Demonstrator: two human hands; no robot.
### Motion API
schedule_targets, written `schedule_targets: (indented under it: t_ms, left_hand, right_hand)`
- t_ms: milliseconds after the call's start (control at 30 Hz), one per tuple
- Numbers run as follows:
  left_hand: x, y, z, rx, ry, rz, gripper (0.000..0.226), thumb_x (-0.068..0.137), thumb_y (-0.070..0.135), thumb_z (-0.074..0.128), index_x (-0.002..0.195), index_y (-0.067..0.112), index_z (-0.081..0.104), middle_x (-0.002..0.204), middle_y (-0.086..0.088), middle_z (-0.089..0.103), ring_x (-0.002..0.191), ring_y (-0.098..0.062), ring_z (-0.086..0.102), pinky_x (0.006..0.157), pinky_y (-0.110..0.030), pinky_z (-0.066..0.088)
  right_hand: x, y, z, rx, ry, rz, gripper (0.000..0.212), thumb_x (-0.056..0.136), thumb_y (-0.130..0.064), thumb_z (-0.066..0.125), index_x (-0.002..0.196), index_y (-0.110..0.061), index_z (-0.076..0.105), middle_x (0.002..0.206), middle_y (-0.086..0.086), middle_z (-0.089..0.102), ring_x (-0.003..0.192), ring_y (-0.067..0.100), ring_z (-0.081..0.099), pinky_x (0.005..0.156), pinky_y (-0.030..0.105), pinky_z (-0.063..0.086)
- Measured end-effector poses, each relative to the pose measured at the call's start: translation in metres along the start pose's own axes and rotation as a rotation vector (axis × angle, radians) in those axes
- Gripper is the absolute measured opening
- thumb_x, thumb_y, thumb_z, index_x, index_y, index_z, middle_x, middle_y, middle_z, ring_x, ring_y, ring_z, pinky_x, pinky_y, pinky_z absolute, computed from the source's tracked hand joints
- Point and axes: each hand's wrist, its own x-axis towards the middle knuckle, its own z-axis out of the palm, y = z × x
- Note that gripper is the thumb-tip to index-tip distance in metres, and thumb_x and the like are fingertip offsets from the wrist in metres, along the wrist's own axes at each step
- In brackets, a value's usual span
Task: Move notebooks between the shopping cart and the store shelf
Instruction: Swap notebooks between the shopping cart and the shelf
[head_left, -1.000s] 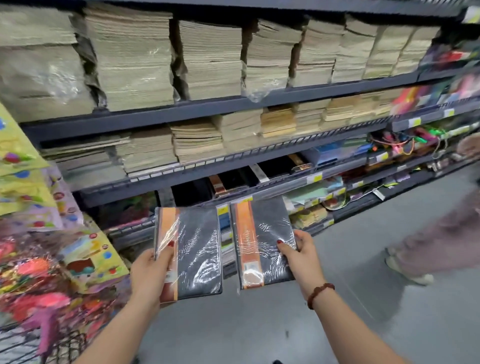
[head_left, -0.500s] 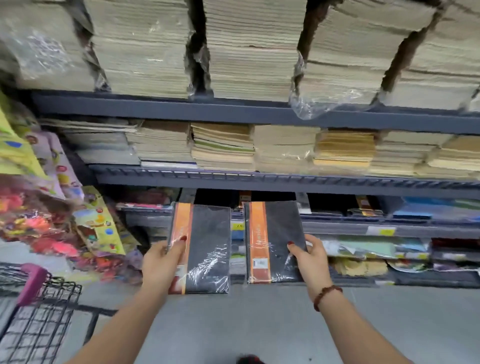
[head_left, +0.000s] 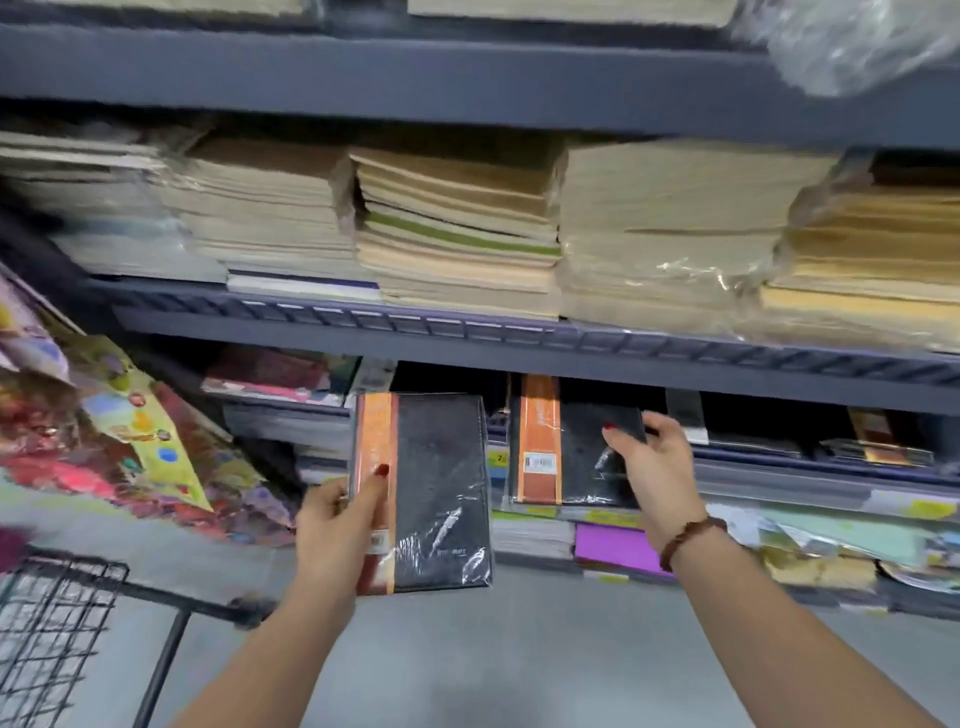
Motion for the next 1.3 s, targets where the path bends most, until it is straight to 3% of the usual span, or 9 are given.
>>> schedule_targets:
  t_ms: [167,267,433,567,667,833,1033,1133,1300]
  left_hand:
    - [0.012,-0.016,0.011,-0.014,-0.01,-0.001,0.027,0.084,0.025,0.068,0.063,0.012,0.057,0.051,0.002,0.053,0.054,-0.019,0.046,0.059,-0.033,0.038]
    - [0.018,-0.024,0.01,-0.001,-0.017,-0.034,0.028,0.084,0.03,0.068,0.066,0.012,0.055,0.058,-0.002,0.052,0.055,-0.02,0.045,0.057,-0.03,0.037]
    - [0.024,-0.028,0.008,-0.006,-0.022,-0.044,0.03,0.083,0.032,0.068,0.063,0.015,0.053,0.054,0.002,0.053,0.052,-0.019,0.045,0.054,-0.028,0.038]
    - [0.026,-0.024,0.007,-0.039,-0.046,-0.044,0.026,0.084,0.03,0.067,0.066,0.016,0.056,0.059,0.0,0.056,0.053,-0.019,0.048,0.055,-0.028,0.039]
    - [0.029,-0.022,0.004,-0.043,-0.066,-0.035,0.026,0.082,0.033,0.068,0.071,0.014,0.055,0.067,-0.006,0.054,0.06,-0.022,0.047,0.059,-0.031,0.037]
    - [0.032,-0.015,0.004,-0.069,-0.081,-0.025,0.03,0.083,0.033,0.068,0.061,0.019,0.054,0.057,0.001,0.052,0.052,-0.018,0.045,0.055,-0.028,0.036]
    - [0.042,-0.004,0.007,-0.114,-0.089,-0.008,0.029,0.082,0.035,0.069,0.061,0.02,0.057,0.063,-0.002,0.054,0.056,-0.021,0.048,0.06,-0.031,0.04]
    - [0.046,0.0,0.009,-0.126,-0.087,0.005,0.024,0.081,0.036,0.069,0.067,0.02,0.059,0.067,-0.005,0.056,0.061,-0.023,0.05,0.065,-0.035,0.043]
    - [0.046,0.005,0.02,-0.114,-0.063,0.004,0.027,0.083,0.033,0.069,0.062,0.018,0.058,0.059,0.0,0.055,0.054,-0.02,0.047,0.062,-0.032,0.042]
  right_hand:
    - [0.02,0.024,0.007,-0.127,0.033,-0.064,0.026,0.078,-0.019,0.07,0.089,-0.026,0.047,0.104,0.014,0.063,0.097,0.031,0.061,0.094,0.047,0.048]
    - [0.026,0.032,0.007,-0.214,0.071,-0.092,0.031,0.065,-0.039,0.072,0.084,-0.031,0.049,0.096,0.011,0.066,0.092,0.033,0.064,0.086,0.051,0.052]
    - [0.019,0.03,0.002,-0.29,0.065,-0.162,0.06,0.072,-0.038,0.075,0.117,-0.023,0.038,0.109,0.012,0.062,0.099,0.028,0.062,0.09,0.045,0.051]
    - [-0.007,0.028,-0.011,-0.482,-0.125,-0.3,0.097,0.05,-0.04,0.088,0.132,-0.03,0.036,0.125,0.0,0.038,0.11,0.009,0.047,0.097,0.011,0.038]
    - [-0.016,0.03,-0.016,-0.693,-0.148,-0.489,0.083,0.056,-0.024,0.088,0.129,-0.029,0.049,0.134,0.002,0.031,0.115,-0.001,0.034,0.088,-0.01,0.021]
    - [-0.014,0.03,-0.004,-0.765,-0.06,-0.589,0.053,0.067,-0.028,0.081,0.118,-0.022,0.065,0.151,0.012,0.031,0.14,0.019,0.029,0.111,0.024,0.024]
    - [0.019,0.019,0.021,-0.791,0.051,-0.652,0.049,0.075,-0.039,0.073,0.119,-0.018,0.065,0.136,0.022,0.049,0.139,0.023,0.032,0.11,0.028,0.027]
    - [0.036,0.01,0.026,-0.821,0.063,-0.655,0.052,0.075,-0.044,0.071,0.12,-0.019,0.064,0.128,0.012,0.06,0.14,0.017,0.03,0.111,0.032,0.031]
    - [0.044,0.017,0.025,-0.78,0.069,-0.653,0.054,0.074,-0.047,0.071,0.122,-0.023,0.062,0.135,0.008,0.056,0.141,0.012,0.028,0.106,0.025,0.033]
